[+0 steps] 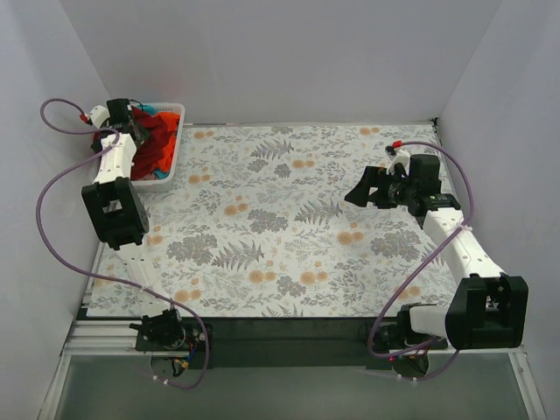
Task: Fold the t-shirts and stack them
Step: Grab the tshirt from the pile
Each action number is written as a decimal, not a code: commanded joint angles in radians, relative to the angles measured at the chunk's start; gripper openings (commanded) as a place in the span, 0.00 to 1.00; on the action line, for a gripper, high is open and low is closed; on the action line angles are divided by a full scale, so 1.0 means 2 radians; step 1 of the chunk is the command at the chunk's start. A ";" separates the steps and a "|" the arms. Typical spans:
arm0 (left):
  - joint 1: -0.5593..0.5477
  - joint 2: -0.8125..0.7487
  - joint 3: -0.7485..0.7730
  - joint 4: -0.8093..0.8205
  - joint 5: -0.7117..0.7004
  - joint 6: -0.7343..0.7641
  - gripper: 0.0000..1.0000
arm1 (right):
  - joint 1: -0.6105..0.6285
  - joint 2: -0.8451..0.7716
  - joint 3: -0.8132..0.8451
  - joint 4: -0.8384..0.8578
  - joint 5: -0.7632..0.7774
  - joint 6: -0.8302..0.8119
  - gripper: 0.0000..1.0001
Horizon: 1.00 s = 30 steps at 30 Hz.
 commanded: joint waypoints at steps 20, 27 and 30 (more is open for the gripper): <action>0.014 -0.144 0.018 0.018 0.100 -0.030 0.00 | 0.002 -0.003 0.009 0.025 -0.014 0.007 0.98; 0.013 -0.227 -0.020 0.059 0.197 -0.059 0.00 | 0.002 -0.011 0.001 0.025 -0.012 0.012 0.98; 0.013 -0.257 -0.057 0.108 0.290 -0.093 0.00 | 0.002 -0.014 0.003 0.025 -0.007 0.011 0.98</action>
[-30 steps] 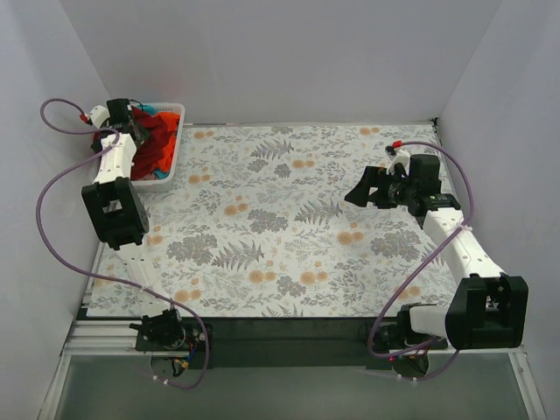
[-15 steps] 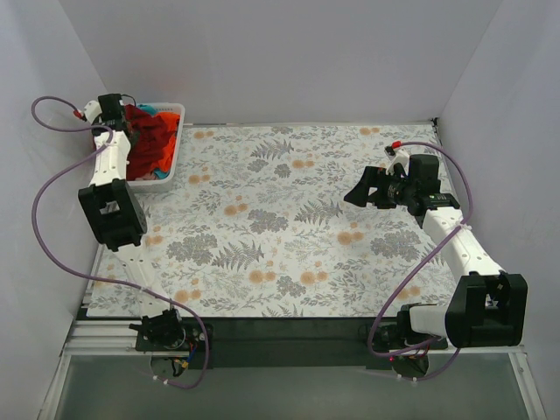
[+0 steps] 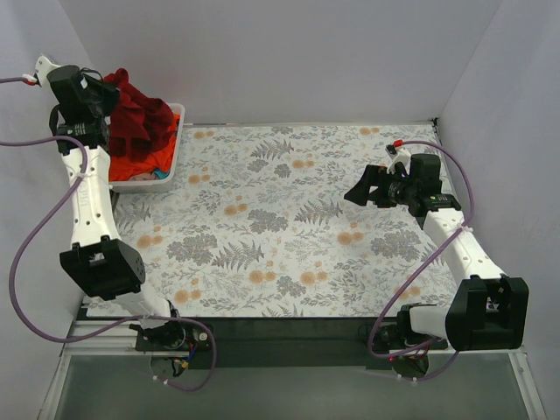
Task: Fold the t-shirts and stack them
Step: Grab the tshirt from the pile
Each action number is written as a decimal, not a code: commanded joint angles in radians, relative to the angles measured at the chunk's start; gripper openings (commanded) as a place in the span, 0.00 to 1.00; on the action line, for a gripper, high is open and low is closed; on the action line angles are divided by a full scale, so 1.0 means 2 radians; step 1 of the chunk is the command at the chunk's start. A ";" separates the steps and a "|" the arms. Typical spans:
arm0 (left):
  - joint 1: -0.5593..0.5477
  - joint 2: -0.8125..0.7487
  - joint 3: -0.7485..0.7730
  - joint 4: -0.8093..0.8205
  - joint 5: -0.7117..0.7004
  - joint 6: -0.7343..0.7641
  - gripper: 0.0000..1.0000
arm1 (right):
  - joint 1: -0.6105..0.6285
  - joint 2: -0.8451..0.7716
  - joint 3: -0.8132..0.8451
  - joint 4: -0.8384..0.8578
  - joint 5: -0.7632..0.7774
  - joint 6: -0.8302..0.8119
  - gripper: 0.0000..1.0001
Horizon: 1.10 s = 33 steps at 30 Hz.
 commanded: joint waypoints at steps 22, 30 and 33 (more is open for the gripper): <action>-0.124 -0.099 0.028 0.247 0.307 -0.250 0.00 | 0.002 -0.036 0.043 -0.001 0.013 0.014 0.98; -0.126 -0.031 0.165 0.253 0.310 -0.308 0.00 | 0.002 -0.045 0.053 -0.004 0.018 0.013 0.98; -0.126 0.000 0.202 0.265 0.322 -0.347 0.00 | 0.003 -0.044 0.058 -0.004 0.020 0.013 0.98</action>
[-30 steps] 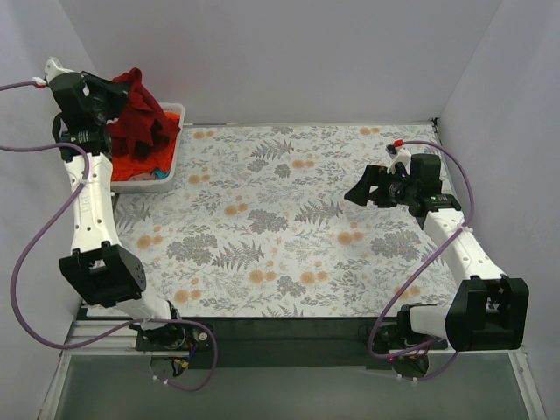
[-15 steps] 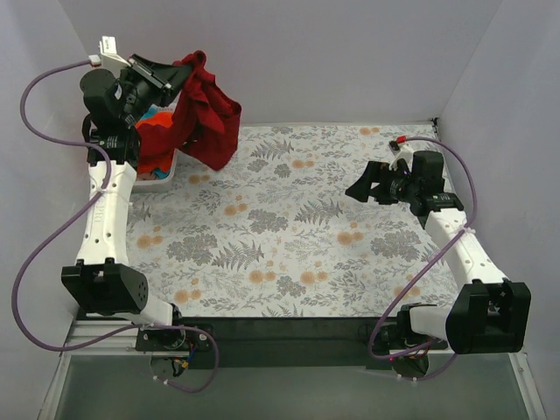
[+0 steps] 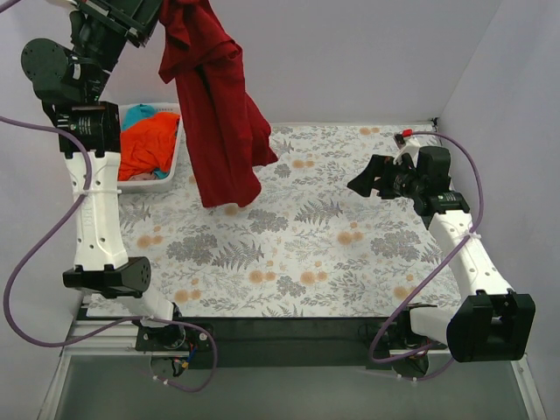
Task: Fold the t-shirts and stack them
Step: Grab the tshirt from the pile, then move the tshirt to the center of the board
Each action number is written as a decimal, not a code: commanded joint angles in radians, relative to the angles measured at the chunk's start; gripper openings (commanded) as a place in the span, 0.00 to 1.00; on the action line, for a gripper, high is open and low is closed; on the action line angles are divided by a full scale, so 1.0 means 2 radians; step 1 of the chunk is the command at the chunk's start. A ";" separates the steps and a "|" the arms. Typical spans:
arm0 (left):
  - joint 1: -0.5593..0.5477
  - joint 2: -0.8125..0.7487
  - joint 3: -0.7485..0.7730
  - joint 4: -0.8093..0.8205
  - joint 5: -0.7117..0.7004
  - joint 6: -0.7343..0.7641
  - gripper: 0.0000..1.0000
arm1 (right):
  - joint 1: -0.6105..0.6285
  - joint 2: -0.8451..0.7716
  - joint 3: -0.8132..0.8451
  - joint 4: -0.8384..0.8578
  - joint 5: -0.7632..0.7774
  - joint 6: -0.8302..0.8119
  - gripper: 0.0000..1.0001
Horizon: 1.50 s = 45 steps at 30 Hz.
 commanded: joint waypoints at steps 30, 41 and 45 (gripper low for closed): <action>-0.117 -0.245 -0.632 -0.273 -0.118 0.244 0.92 | 0.066 0.040 -0.007 -0.001 0.014 -0.017 0.98; -0.082 -0.179 -0.622 -0.403 -0.201 0.278 0.64 | 0.209 0.183 0.051 -0.025 0.076 -0.004 0.98; -0.082 -0.173 -0.635 -0.426 -0.208 0.294 0.61 | 0.284 0.183 0.042 -0.027 0.117 0.003 0.96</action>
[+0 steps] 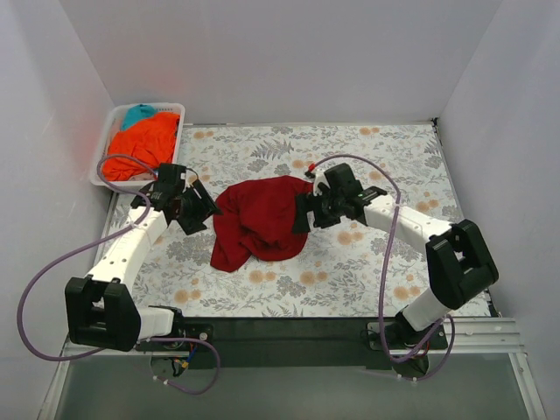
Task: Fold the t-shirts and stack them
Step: Move the tshirt to the center of the board, then flatten the tshirt out
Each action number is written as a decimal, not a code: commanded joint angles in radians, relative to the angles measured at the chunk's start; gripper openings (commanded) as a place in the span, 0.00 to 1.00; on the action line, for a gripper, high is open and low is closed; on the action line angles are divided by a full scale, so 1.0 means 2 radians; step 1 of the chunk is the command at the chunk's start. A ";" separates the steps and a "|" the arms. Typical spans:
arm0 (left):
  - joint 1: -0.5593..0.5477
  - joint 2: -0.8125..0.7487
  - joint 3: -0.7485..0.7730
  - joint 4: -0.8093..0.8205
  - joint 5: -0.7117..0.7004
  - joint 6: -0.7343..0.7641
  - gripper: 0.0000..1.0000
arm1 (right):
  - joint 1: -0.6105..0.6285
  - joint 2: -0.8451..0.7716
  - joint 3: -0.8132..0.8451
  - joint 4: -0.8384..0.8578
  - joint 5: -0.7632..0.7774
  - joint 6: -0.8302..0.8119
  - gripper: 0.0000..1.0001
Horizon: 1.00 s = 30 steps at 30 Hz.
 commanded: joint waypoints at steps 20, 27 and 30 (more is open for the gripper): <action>-0.082 0.119 -0.065 0.005 -0.040 0.017 0.37 | 0.098 0.119 0.048 -0.019 0.136 0.020 0.75; -0.076 0.105 -0.030 -0.015 -0.131 0.021 0.00 | -0.022 0.030 -0.015 -0.029 0.143 0.011 0.06; -0.058 0.081 -0.004 -0.035 -0.157 0.027 0.00 | -0.078 -0.004 -0.020 -0.032 0.155 -0.003 0.01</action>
